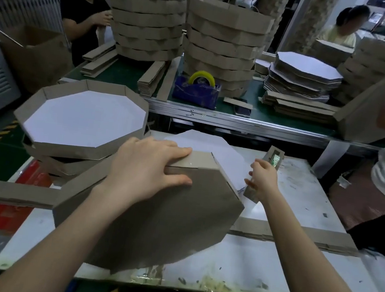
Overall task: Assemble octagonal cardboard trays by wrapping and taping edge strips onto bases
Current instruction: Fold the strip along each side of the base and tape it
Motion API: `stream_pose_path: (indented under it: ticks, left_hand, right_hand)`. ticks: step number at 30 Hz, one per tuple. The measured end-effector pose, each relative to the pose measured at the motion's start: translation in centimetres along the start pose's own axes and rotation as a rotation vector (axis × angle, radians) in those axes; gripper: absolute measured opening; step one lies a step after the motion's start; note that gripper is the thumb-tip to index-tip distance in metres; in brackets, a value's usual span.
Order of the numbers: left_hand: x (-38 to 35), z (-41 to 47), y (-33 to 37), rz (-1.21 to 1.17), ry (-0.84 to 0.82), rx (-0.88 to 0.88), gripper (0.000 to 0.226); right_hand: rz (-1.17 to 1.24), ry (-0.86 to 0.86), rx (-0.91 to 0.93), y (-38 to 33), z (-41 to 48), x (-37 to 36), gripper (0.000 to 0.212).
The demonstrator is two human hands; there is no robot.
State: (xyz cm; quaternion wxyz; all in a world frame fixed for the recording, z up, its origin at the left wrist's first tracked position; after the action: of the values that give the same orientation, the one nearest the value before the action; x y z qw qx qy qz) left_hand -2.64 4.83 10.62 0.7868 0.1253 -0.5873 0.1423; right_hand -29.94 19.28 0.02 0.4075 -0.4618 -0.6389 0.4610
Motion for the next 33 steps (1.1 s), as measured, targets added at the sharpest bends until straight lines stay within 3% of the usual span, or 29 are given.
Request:
stream_pose_path:
  ticks: [4, 9, 12, 16, 23, 29, 33]
  left_hand:
    - [0.1, 0.9, 0.3, 0.0, -0.052, -0.039, 0.086]
    - [0.0, 1.6, 0.8, 0.016, -0.071, -0.055, 0.086]
    - [-0.1, 1.7, 0.8, -0.004, -0.092, -0.051, 0.085]
    - [-0.2, 1.9, 0.4, -0.013, -0.103, -0.036, 0.077]
    - [-0.4, 2.0, 0.6, 0.011, -0.078, 0.03, 0.075]
    - [-0.5, 2.2, 0.8, -0.006, -0.049, 0.061, 0.072]
    - [-0.5, 2.7, 1.2, 0.016, -0.064, 0.099, 0.076]
  right_hand:
    - [-0.211, 0.08, -0.195, 1.8, 4.7, 1.6, 0.048]
    - [-0.147, 0.121, -0.297, 3.3, 8.0, 2.1, 0.039]
    - [-0.117, 0.036, -0.282, 3.9, 9.1, 2.2, 0.042]
    - [-0.049, 0.156, -0.32, 5.0, 10.7, 2.6, 0.046]
    - [-0.02, 0.162, -0.382, 4.8, 12.7, 3.3, 0.047]
    - [0.317, 0.258, -0.44, 4.5, 12.1, 2.9, 0.026]
    - [0.628, 0.383, -0.353, 4.7, 10.9, 2.3, 0.013]
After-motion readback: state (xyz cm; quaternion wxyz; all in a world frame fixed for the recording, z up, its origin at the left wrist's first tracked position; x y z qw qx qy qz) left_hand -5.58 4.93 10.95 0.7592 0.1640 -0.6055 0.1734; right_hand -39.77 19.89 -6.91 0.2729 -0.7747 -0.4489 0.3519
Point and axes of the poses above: each hand's wrist, its own z-axis towards the middle knuckle, its own x-axis out of the back of the hand, y = z × x, the point moved 1 cm from there along z, towards the middle knuckle, and after that the axes turned 7 degrees about z, right-handed, at the moved point
